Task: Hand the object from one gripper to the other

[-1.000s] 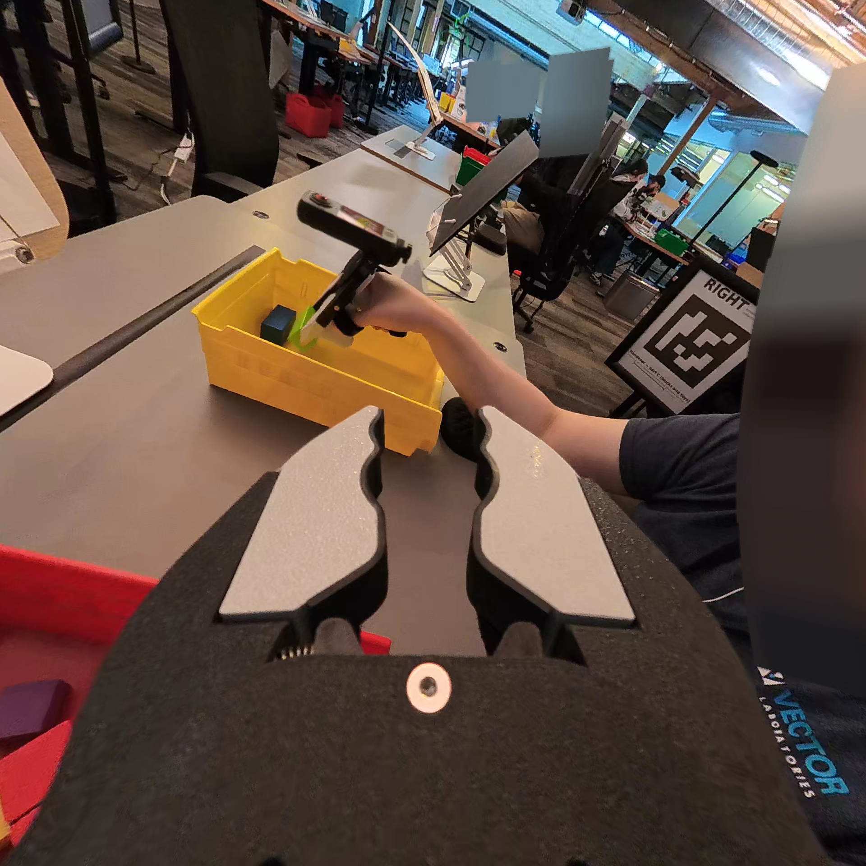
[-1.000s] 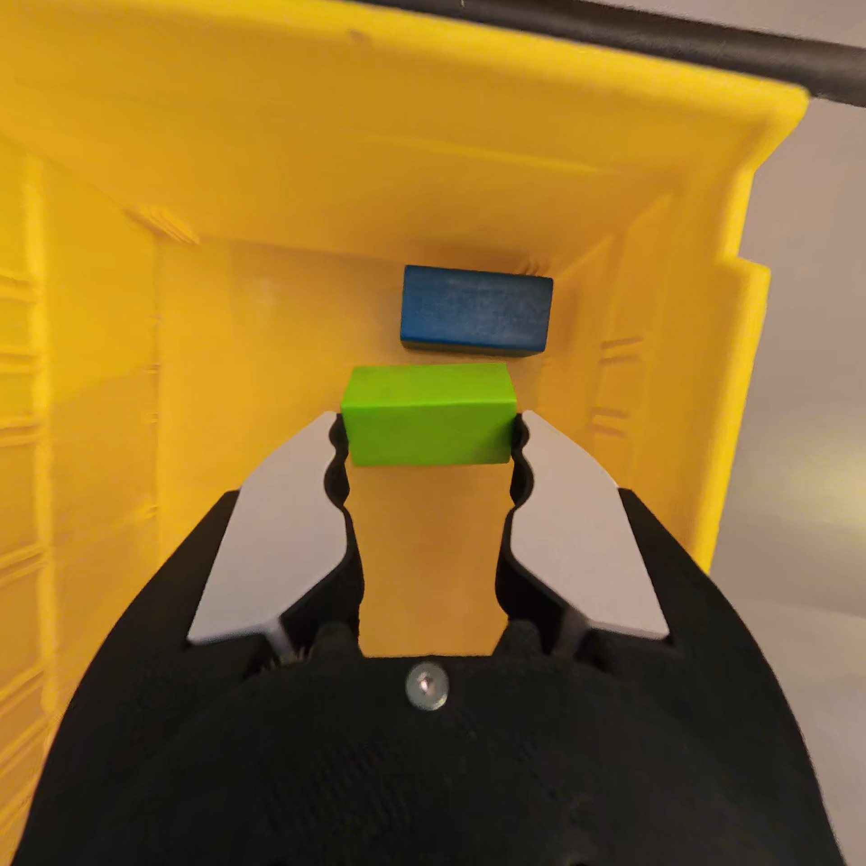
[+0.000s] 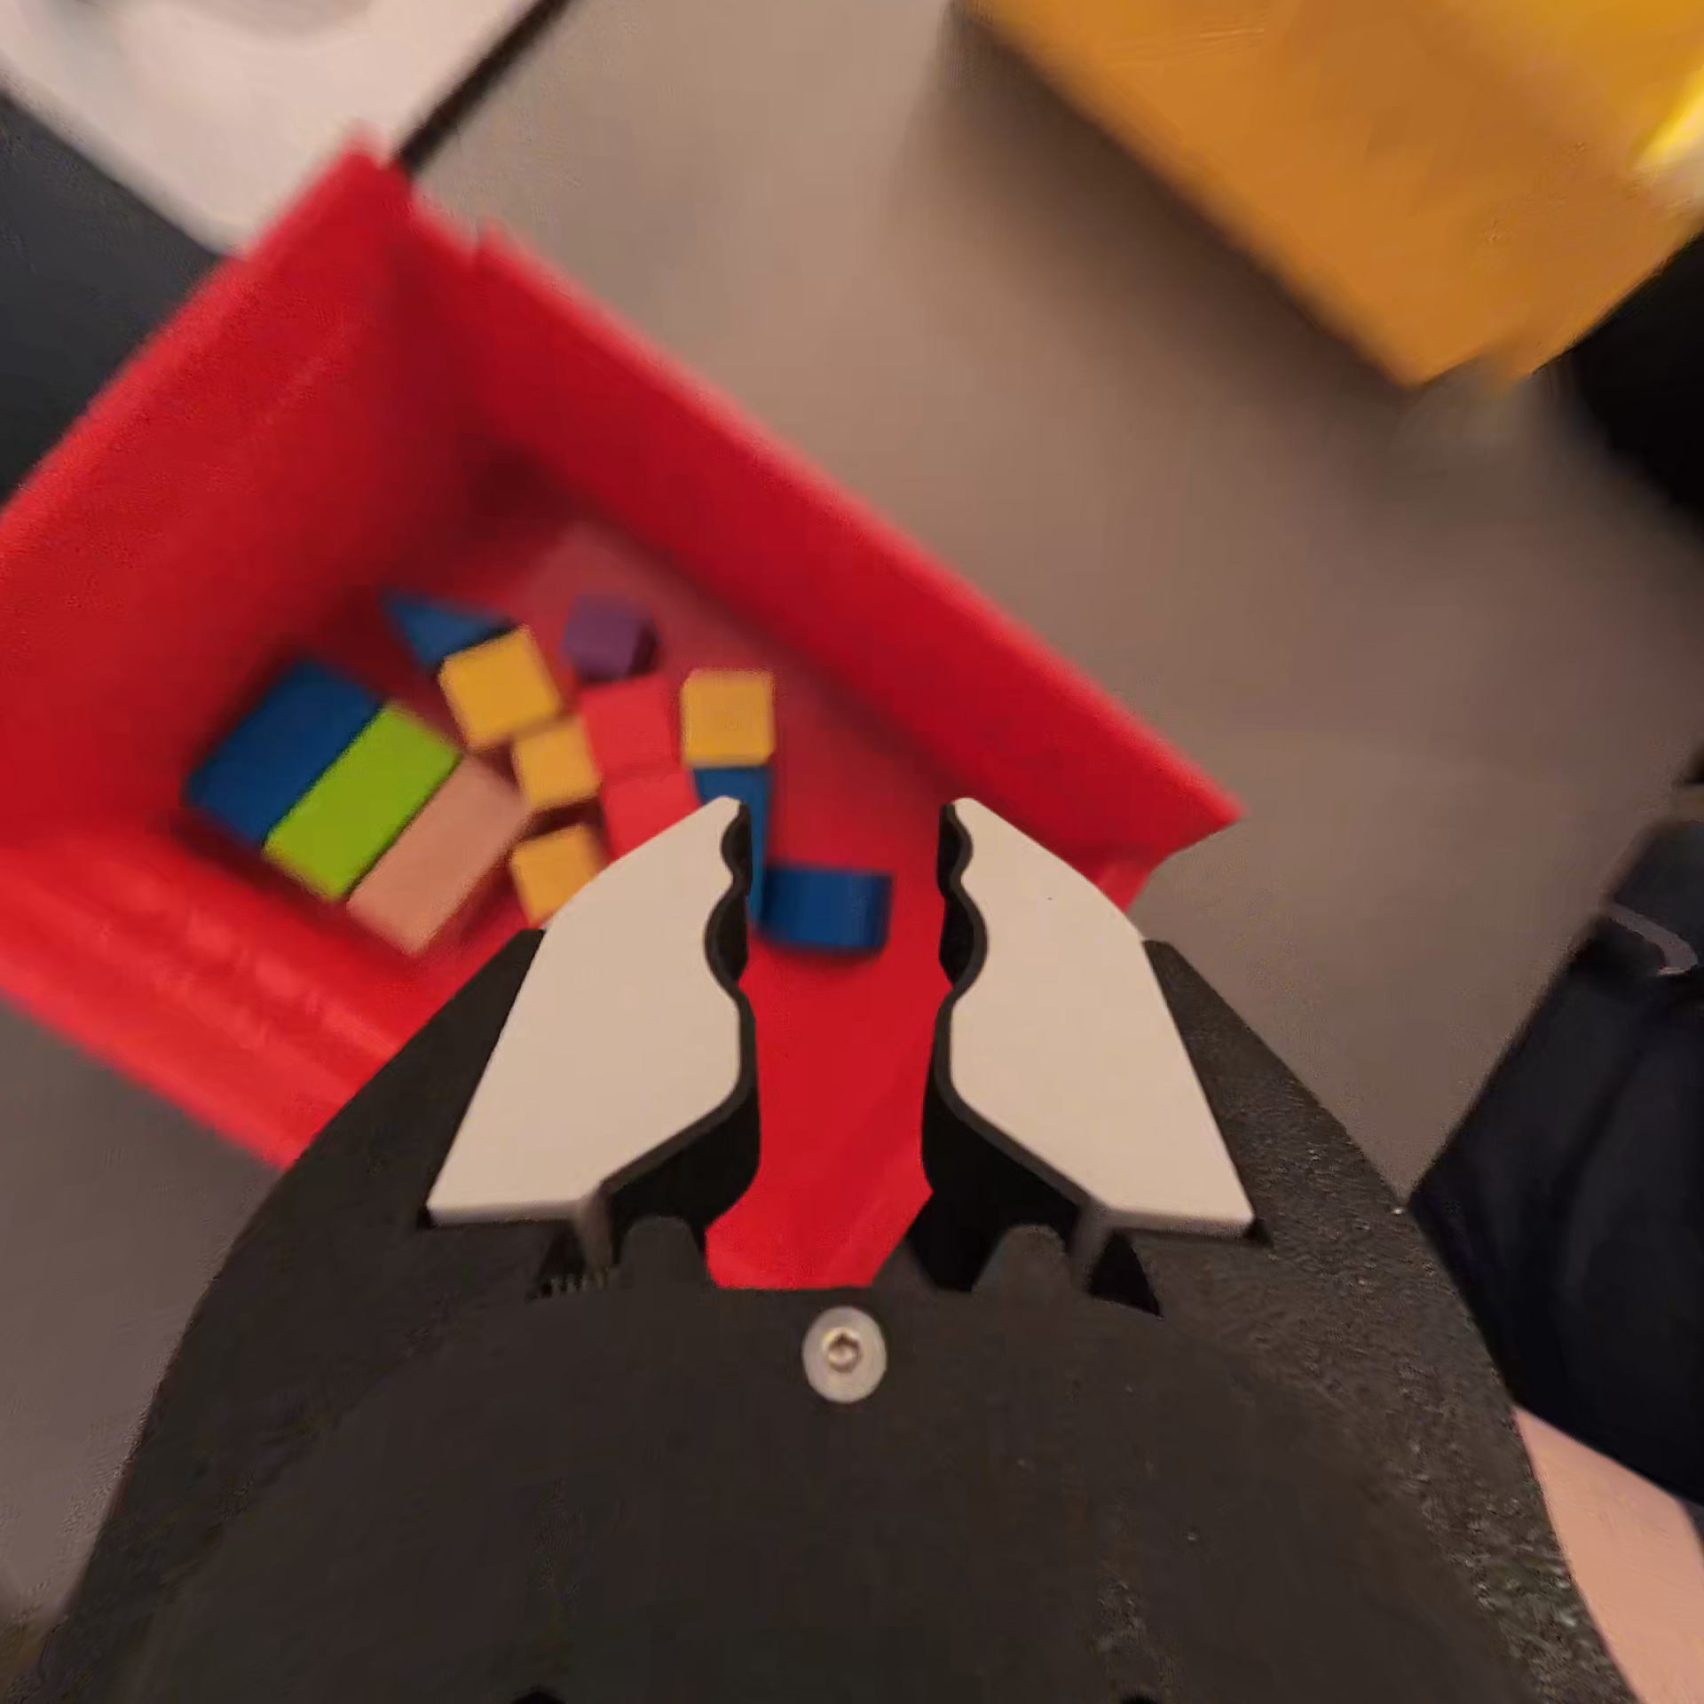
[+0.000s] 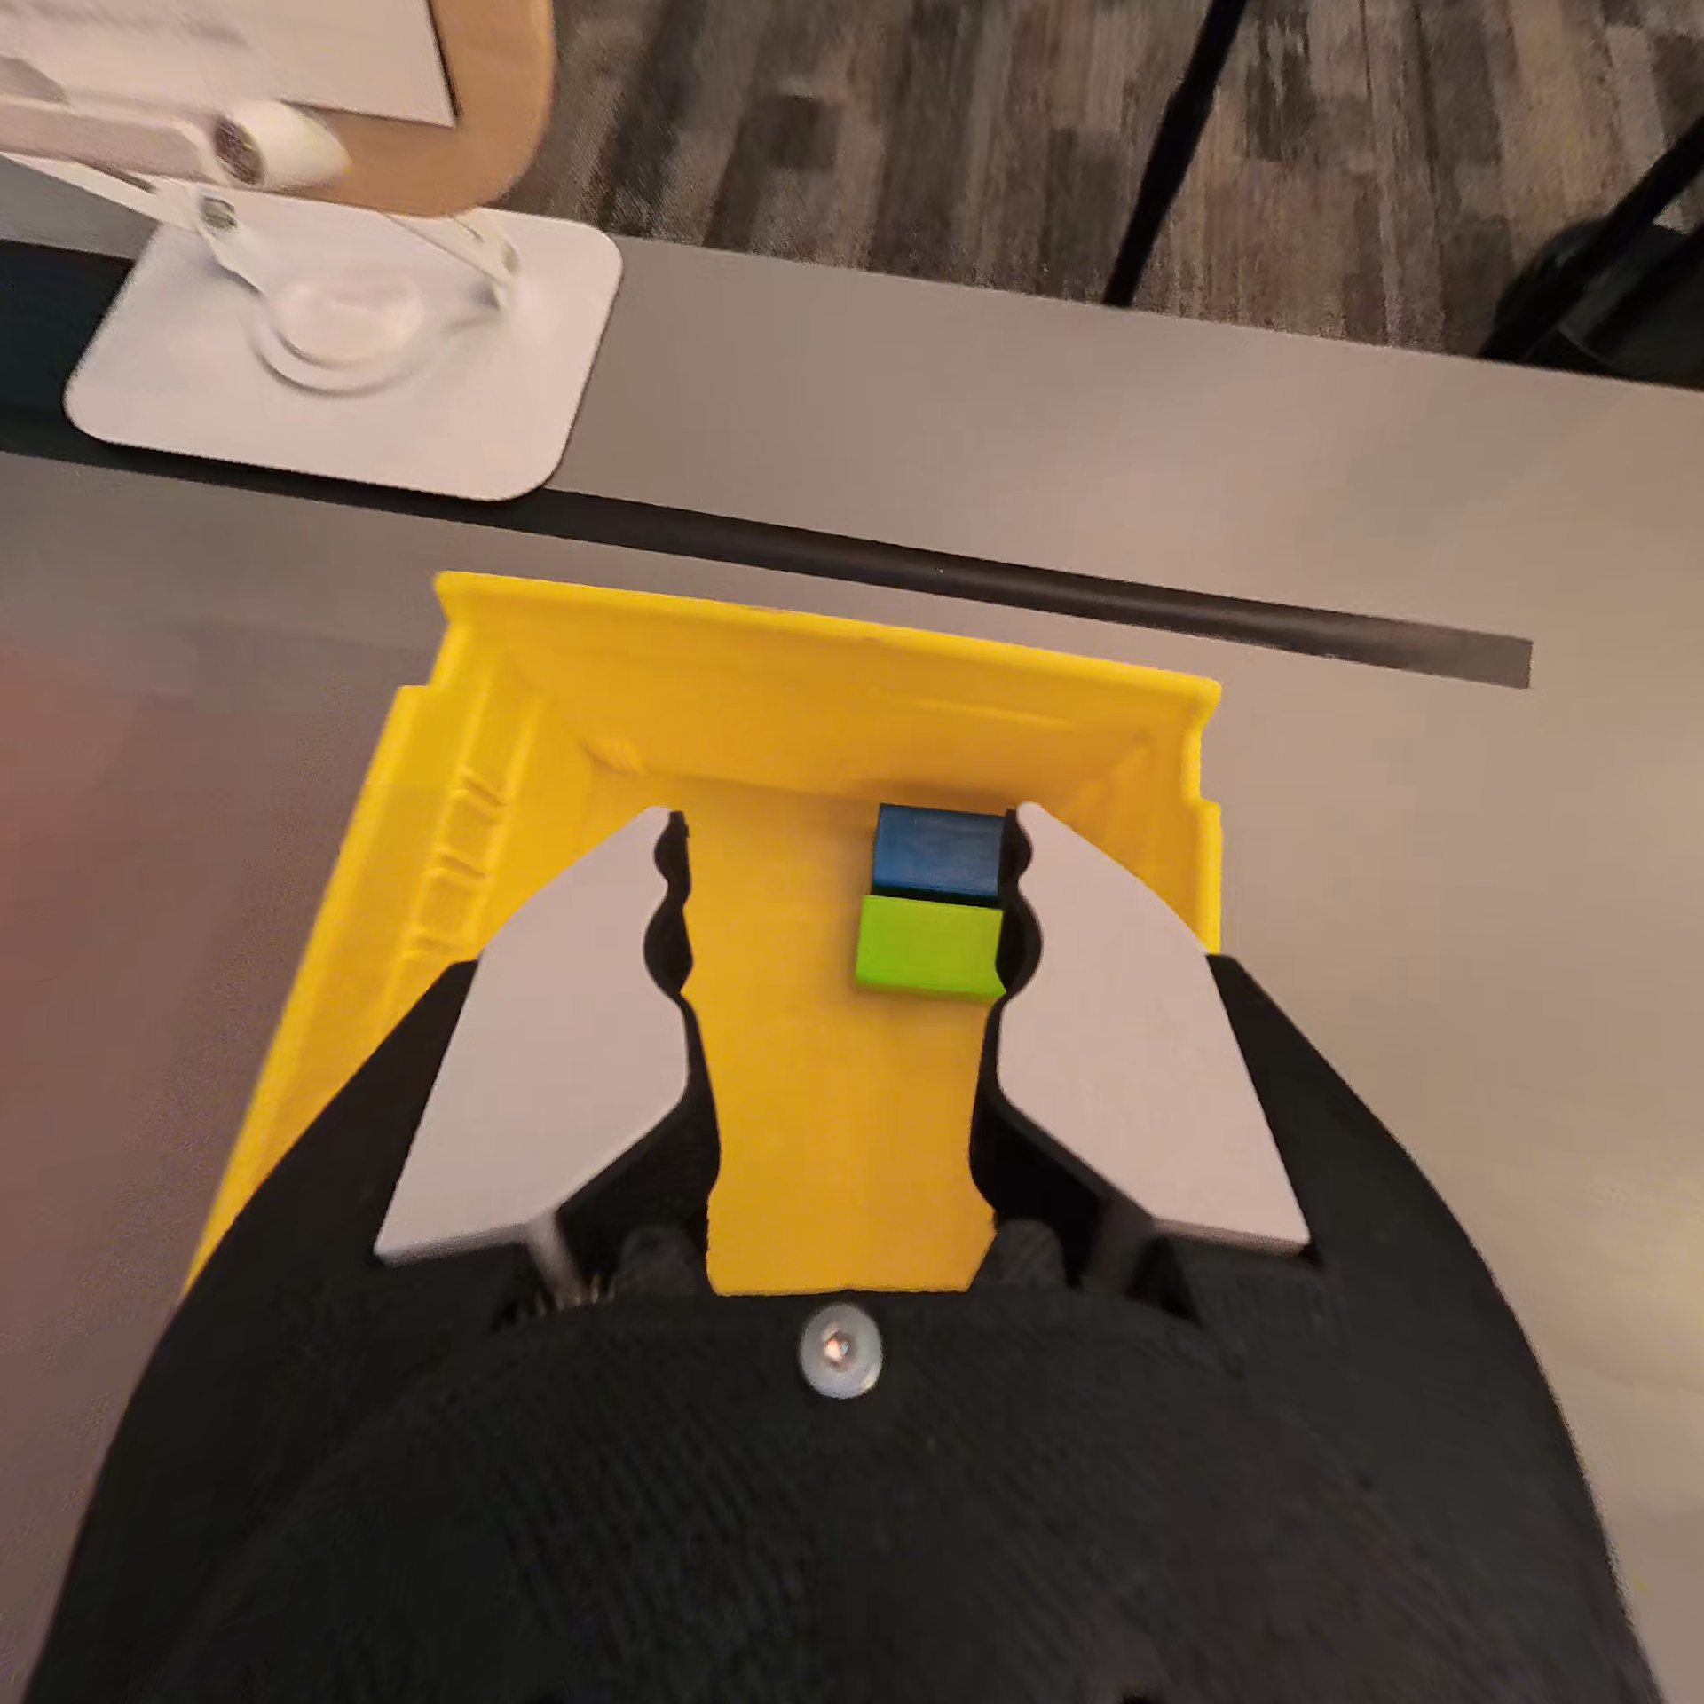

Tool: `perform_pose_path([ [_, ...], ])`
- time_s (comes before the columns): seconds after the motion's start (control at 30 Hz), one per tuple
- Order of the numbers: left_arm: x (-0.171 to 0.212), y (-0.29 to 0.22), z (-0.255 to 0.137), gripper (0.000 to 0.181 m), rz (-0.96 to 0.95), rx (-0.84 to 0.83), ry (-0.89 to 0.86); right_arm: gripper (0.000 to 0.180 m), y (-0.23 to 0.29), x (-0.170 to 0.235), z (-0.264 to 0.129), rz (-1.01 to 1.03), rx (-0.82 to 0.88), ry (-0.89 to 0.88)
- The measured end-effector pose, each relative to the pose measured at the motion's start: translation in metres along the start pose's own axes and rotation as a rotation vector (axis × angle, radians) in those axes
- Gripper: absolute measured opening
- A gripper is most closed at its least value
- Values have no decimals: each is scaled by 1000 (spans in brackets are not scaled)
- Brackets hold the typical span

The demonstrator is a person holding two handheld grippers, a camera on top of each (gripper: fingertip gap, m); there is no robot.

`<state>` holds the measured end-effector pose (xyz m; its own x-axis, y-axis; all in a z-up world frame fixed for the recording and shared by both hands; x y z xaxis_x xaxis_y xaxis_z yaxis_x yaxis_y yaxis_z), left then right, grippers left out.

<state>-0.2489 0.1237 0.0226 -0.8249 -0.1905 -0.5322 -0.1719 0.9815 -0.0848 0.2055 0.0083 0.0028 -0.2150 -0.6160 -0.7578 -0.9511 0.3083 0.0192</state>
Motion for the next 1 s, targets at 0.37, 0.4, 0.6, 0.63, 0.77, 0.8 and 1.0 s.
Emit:
perform_pose_path([
  [0.37,40,26,64,31,-72,-66,410,66,-2,3,-5,7,-48,29],
  [0.4,43,28,69,31,-72,-75,440,66,-2,4,-5,7,-51,34],
  [0.6,50,34,94,32,-62,-98,551,66,-1,5,-4,-9,-57,46],
  [0.63,51,34,96,31,-59,-99,566,66,-1,6,-4,-12,-57,49],
  [0.77,50,35,101,25,-31,-106,563,66,-1,6,-5,-18,-60,55],
  [0.8,50,35,101,25,-27,-107,562,66,-1,6,-5,-18,-61,56],
  [1.0,54,36,101,24,-51,-123,597,66,-3,7,-5,-20,-59,64],
])
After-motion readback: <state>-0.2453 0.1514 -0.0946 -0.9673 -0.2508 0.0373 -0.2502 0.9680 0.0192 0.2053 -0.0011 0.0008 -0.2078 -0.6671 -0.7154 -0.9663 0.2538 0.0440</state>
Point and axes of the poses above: each gripper's, where its closed fingertips meet, z out along the fingers, x out of its underside, y = z × x across the jaws, the point moved 5 cm from there along -z, back along the fingers, and after that the axes turned 2 degrees about z, right-handed, at the moved point
